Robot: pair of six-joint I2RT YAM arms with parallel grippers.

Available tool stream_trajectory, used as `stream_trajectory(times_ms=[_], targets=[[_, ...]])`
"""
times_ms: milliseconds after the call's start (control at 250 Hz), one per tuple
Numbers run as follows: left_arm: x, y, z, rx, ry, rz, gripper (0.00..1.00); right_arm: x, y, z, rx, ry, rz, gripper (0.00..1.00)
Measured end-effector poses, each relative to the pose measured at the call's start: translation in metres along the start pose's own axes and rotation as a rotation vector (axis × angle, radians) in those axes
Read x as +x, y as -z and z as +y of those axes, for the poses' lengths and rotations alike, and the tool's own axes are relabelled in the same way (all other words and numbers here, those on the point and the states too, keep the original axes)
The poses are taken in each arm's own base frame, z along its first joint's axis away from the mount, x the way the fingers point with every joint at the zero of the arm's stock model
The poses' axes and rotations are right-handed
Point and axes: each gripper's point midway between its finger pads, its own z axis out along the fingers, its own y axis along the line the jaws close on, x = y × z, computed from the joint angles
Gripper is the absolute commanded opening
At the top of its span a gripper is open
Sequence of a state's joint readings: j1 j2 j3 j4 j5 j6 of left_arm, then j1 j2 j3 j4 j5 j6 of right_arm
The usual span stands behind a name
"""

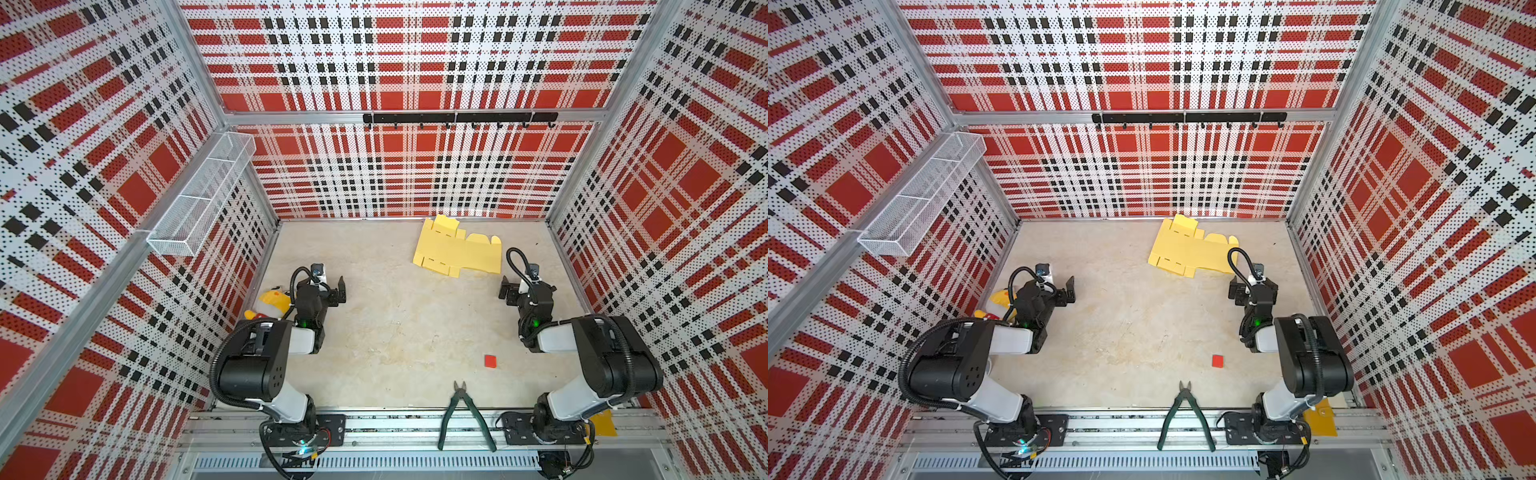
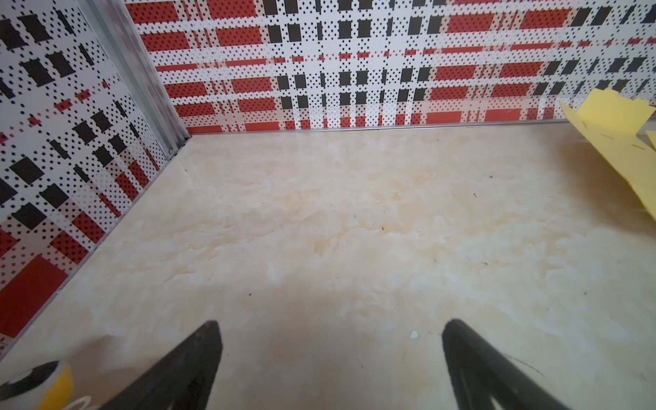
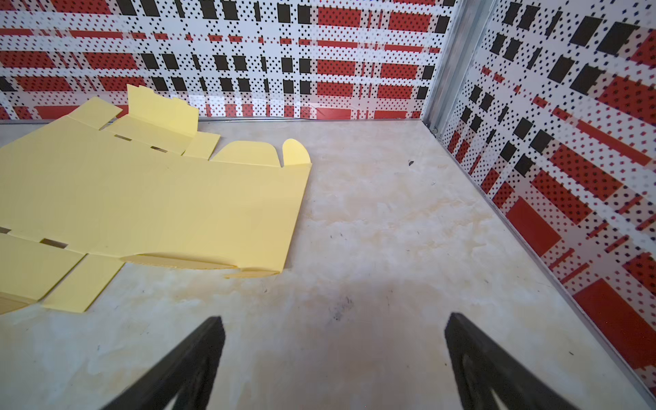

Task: Assemble paper box
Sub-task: Move the paper box to the center of the table.

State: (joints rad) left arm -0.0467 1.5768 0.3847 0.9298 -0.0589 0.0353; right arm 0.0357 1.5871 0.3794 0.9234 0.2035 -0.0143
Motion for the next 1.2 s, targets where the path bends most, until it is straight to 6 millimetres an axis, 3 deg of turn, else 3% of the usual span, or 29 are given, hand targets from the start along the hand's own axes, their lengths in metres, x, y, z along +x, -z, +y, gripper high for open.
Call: stream_trajectory(times_ms=[1120, 1200], targets=[[0.000, 0.001, -0.008, -0.018, -0.055, 0.018, 0.99, 0.000, 0.000, 0.000, -0.001, 0.000, -0.002, 0.99], [-0.010, -0.002, -0.010, -0.006, -0.062, 0.043, 0.99, -0.001, 0.004, 0.002, -0.008, 0.005, -0.007, 1.00]])
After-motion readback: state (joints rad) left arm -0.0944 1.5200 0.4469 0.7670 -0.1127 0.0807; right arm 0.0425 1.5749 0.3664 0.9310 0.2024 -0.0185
